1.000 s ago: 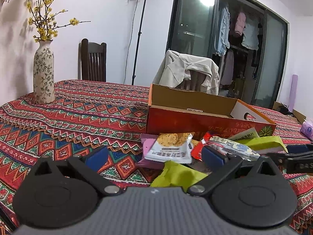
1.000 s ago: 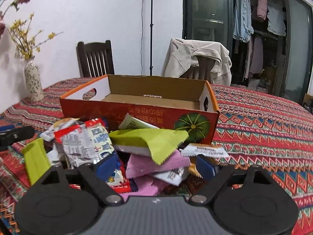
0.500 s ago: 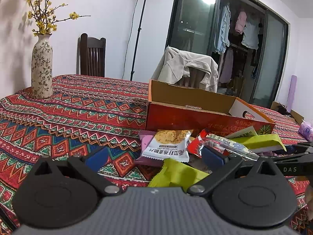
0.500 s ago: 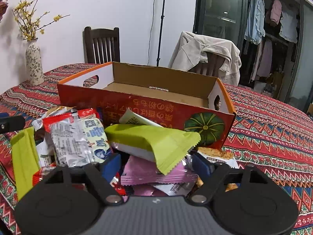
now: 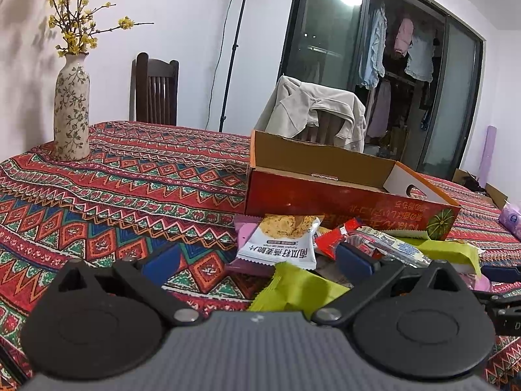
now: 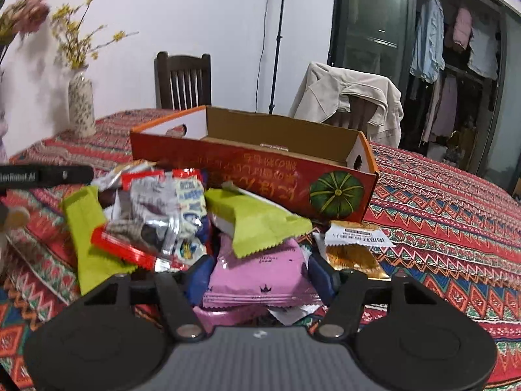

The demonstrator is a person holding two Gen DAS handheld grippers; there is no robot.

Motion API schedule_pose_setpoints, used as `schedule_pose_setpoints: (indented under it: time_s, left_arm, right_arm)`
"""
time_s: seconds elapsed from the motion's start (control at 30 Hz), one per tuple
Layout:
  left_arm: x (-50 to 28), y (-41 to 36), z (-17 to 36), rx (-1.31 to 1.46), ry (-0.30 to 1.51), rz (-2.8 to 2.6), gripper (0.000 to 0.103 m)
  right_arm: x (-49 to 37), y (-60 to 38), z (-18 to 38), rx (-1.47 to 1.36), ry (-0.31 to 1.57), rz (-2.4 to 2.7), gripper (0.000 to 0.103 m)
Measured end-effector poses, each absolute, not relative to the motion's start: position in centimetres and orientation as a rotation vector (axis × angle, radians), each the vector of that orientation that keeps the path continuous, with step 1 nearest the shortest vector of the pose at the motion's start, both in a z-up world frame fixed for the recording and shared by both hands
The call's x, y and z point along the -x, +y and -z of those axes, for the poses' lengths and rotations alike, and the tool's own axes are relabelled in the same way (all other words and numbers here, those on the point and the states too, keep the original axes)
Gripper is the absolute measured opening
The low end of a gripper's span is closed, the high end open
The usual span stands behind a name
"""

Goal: Organize snacks
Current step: 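Grasp the pink packet with the right gripper while the left grasps the white oat-cracker packet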

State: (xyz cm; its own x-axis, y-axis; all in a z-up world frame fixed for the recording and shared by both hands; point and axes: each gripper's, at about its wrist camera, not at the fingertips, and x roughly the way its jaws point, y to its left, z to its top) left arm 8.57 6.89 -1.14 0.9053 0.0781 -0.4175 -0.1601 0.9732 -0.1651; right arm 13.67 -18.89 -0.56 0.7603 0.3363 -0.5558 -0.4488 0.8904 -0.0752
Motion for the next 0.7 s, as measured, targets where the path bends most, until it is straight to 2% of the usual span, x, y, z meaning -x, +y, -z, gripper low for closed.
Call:
schedule_pose_setpoints:
  time_s: [0.1,0.2,0.27,0.37,0.7]
  left_arm:
    - [-8.5,7.0,1.1,0.201,0.418,-0.133,0.103]
    - [-8.5,7.0,1.1,0.201,0.42,-0.14,0.103]
    - [-8.6,6.9,1.2,0.2,0.424,-0.145,0.103]
    - [-8.7,6.9,1.2,0.2,0.428,-0.15,0.103]
    - [-8.5,6.8,0.4,0.18,0.424,-0.188,0.103]
  right_arm:
    - [-14.8,-18.6,0.3,0.186,0.57,-0.424,0.074]
    - [-16.7,-18.5,0.6,0.145,0.621,-0.428,0.075]
    - [-17.4,-18.6,1.0,0.111,0.647,-0.438,0.074]
    - [-16.9,-18.8,0.9,0.122,0.64,-0.446,0.062]
    - [-12.9,-22.0,-1.1,0.077,0.52,-0.425,0.06]
